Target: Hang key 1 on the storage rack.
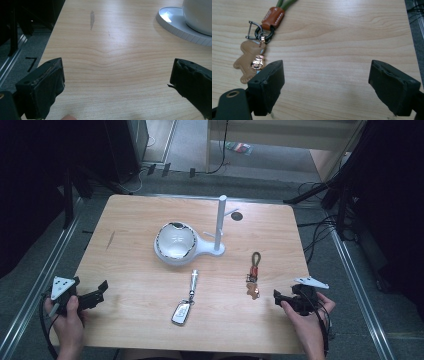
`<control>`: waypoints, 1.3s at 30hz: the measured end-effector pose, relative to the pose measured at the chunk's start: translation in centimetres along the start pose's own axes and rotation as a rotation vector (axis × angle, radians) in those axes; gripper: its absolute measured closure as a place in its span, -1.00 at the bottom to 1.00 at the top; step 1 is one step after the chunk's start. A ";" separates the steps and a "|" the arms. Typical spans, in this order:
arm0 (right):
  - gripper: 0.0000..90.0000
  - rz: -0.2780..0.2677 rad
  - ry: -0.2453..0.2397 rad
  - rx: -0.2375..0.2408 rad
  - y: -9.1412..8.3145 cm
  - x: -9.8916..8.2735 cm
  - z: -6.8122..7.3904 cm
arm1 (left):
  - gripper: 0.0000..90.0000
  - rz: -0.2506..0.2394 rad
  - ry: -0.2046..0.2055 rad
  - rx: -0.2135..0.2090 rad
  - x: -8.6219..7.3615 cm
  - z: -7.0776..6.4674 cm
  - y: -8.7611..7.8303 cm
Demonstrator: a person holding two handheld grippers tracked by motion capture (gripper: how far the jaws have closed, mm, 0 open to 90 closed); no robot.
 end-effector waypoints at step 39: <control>-0.45 0.274 -0.109 -0.008 1.2 5.8 1.8 | -1.00 -0.008 -0.047 -0.044 0.0 0.4 -0.2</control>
Point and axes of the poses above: each handheld gripper's, and its own axes: y roughly forward along the jaws, x roughly out of its top, z roughly to its left, the point moved 2 cm from there along y, roughly forward along the jaws, and after that the axes turned 10 degrees about -y, right-handed, at the moved point
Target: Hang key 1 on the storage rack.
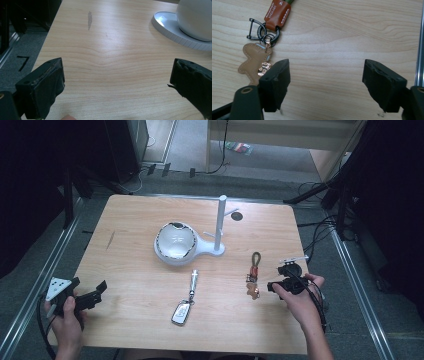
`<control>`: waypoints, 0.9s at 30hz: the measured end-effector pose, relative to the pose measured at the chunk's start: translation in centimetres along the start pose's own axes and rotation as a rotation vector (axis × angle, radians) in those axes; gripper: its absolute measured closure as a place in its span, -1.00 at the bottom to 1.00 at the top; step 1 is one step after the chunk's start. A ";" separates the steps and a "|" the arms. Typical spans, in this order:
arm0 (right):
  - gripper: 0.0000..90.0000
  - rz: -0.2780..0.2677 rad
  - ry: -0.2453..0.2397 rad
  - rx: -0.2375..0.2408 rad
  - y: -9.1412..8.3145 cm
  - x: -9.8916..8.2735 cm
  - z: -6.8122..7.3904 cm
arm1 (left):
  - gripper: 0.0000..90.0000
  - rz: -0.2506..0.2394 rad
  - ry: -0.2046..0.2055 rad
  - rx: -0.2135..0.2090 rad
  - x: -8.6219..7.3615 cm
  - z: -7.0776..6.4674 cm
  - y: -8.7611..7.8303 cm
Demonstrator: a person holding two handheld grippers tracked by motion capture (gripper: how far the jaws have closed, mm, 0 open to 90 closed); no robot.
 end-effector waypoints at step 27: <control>0.12 0.089 0.061 0.107 1.0 4.4 2.3 | -1.00 0.001 0.002 -0.003 0.0 0.0 0.0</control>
Point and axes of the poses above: each handheld gripper's, and its own axes: y roughly forward along the jaws, x roughly out of its top, z roughly to its left, the point moved 2 cm from there along y, roughly forward along the jaws, and after that the axes turned 10 degrees about -y, right-handed, at the moved point
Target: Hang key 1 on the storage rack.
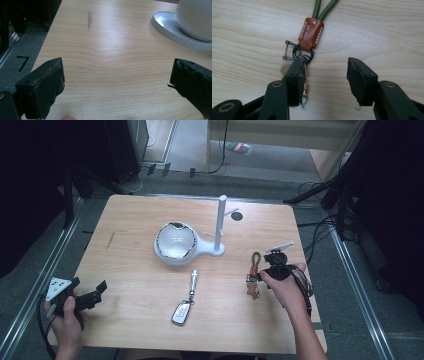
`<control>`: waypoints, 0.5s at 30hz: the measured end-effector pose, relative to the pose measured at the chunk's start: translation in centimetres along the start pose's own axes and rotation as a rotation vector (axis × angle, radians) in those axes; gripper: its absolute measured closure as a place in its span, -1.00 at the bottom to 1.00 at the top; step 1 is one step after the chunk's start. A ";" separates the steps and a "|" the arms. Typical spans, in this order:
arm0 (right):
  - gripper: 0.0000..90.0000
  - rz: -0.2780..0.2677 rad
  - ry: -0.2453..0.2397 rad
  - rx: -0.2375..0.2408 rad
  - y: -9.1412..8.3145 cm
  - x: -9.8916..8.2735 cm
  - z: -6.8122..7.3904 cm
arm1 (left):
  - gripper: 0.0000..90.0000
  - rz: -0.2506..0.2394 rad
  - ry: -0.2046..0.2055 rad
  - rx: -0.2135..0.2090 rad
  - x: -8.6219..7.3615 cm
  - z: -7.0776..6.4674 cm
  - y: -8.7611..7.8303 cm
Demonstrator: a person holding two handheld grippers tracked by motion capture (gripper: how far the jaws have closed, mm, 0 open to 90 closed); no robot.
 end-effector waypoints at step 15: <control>0.13 0.051 0.075 -0.021 2.3 2.9 0.6 | -1.00 0.002 -0.013 -0.007 0.0 0.2 0.0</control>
Point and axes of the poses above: each handheld gripper's, and its own axes: y roughly forward along the jaws, x roughly out of its top, z roughly to its left, the point moved 2 cm from there along y, roughly forward along the jaws, and after that the axes turned 10 degrees about -y, right-handed, at the moved point
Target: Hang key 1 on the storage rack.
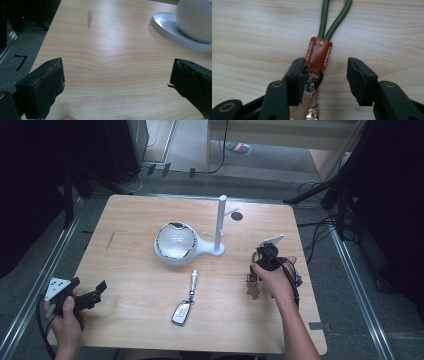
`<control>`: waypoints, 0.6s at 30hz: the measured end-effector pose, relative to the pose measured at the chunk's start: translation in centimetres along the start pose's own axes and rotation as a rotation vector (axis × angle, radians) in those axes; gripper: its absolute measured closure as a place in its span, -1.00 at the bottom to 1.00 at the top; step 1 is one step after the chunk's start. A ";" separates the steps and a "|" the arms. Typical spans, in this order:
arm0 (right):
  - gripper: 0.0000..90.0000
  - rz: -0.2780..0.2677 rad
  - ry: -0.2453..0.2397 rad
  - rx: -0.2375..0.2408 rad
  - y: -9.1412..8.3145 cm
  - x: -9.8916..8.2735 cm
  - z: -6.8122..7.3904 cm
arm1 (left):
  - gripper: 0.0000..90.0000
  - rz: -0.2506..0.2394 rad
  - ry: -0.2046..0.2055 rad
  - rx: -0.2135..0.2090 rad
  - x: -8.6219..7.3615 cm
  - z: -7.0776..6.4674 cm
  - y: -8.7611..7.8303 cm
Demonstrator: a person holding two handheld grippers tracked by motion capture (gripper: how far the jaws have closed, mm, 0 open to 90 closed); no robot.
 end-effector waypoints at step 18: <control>0.25 0.019 0.049 -0.022 1.3 1.2 0.5 | -1.00 0.006 -0.008 -0.001 0.0 0.1 0.0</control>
Point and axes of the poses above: each handheld gripper's, and its own axes: y roughly forward along the jaws, x roughly out of its top, z roughly to its left, the point moved 2 cm from there along y, roughly forward along the jaws, and after that the axes turned 10 degrees about -y, right-handed, at the moved point
